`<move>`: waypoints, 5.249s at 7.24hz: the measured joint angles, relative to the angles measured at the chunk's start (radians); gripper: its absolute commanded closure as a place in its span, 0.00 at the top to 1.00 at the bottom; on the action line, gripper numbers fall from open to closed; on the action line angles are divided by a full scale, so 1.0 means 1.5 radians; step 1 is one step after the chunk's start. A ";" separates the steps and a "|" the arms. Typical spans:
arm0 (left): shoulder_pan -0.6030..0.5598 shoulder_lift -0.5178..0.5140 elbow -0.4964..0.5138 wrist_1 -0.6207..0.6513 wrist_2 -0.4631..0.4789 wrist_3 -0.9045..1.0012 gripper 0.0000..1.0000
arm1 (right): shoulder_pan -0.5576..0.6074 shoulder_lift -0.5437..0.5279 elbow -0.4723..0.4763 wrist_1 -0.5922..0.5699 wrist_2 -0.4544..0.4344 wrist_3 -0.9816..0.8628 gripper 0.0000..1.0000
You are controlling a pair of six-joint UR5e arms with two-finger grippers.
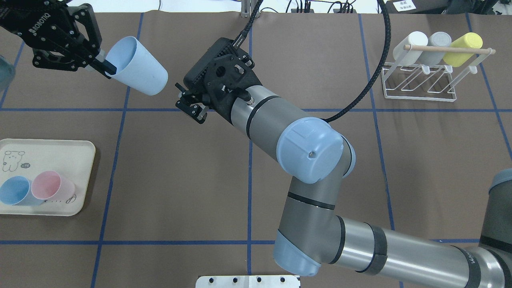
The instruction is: Transfer IKEA cup to right arm and place on rack
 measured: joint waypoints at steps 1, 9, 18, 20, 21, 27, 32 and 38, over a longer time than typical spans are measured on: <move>-0.001 -0.002 0.000 -0.003 -0.013 -0.005 0.00 | -0.008 0.000 -0.003 0.021 -0.003 -0.021 0.96; -0.002 -0.012 0.001 -0.006 -0.038 -0.009 0.00 | -0.071 0.002 0.001 0.058 -0.063 -0.075 0.96; 0.017 -0.019 0.002 -0.006 -0.037 -0.008 0.00 | -0.076 0.014 0.003 0.057 -0.076 -0.080 0.96; 0.020 -0.021 0.002 -0.007 -0.037 -0.008 0.00 | -0.076 0.014 0.004 0.057 -0.076 -0.084 0.96; 0.022 -0.021 0.002 -0.007 -0.037 -0.008 0.00 | -0.076 0.014 0.004 0.057 -0.076 -0.085 0.96; 0.032 -0.023 0.005 -0.010 -0.035 -0.007 0.00 | -0.077 0.014 0.004 0.057 -0.077 -0.087 0.94; 0.035 -0.028 0.007 -0.010 -0.035 -0.006 0.00 | -0.086 0.013 0.004 0.057 -0.089 -0.108 0.77; 0.035 -0.028 0.008 -0.010 -0.034 -0.006 0.00 | -0.086 0.014 0.008 0.057 -0.089 -0.109 0.73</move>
